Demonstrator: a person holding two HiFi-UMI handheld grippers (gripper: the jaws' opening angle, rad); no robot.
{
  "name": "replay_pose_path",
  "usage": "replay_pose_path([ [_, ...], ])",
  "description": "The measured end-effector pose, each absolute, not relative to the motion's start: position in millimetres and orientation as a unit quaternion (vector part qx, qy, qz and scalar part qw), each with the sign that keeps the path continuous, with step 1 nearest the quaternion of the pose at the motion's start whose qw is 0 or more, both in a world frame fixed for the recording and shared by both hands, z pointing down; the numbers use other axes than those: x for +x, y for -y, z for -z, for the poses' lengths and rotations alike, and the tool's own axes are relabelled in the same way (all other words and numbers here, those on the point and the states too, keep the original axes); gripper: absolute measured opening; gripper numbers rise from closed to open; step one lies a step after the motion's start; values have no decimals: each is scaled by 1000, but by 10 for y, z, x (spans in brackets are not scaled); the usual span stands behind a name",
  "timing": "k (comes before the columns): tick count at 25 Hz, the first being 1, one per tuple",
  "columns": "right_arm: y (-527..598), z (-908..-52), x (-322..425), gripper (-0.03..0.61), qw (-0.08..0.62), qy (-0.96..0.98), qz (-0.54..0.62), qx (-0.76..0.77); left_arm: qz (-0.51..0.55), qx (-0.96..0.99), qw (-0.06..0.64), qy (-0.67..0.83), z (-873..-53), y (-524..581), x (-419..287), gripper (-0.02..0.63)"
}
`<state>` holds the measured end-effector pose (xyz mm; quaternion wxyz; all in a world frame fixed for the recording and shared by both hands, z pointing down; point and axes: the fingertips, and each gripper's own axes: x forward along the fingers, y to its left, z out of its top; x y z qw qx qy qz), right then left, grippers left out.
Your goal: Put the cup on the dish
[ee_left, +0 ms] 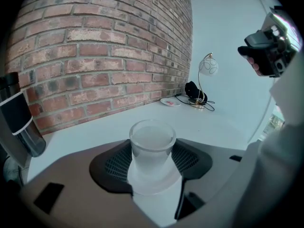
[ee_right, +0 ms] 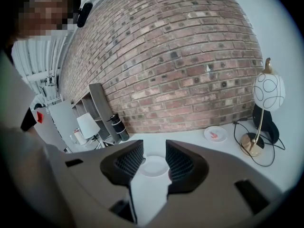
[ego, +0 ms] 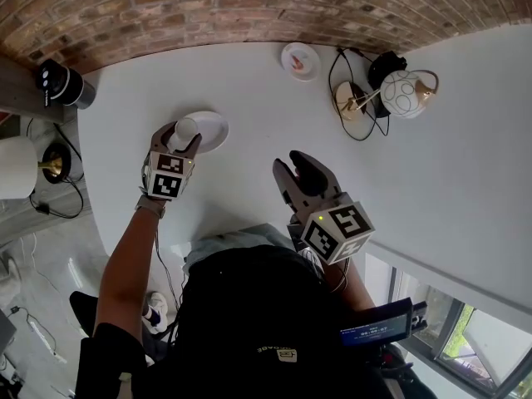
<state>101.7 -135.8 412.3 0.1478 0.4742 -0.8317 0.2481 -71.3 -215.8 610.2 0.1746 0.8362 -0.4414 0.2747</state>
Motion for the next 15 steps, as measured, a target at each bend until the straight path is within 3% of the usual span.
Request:
replay_pose_path([
  [15, 1387, -4190, 1117, 147, 160, 825, -255, 479, -276, 834, 175, 444, -6353, 2179, -628, 264],
])
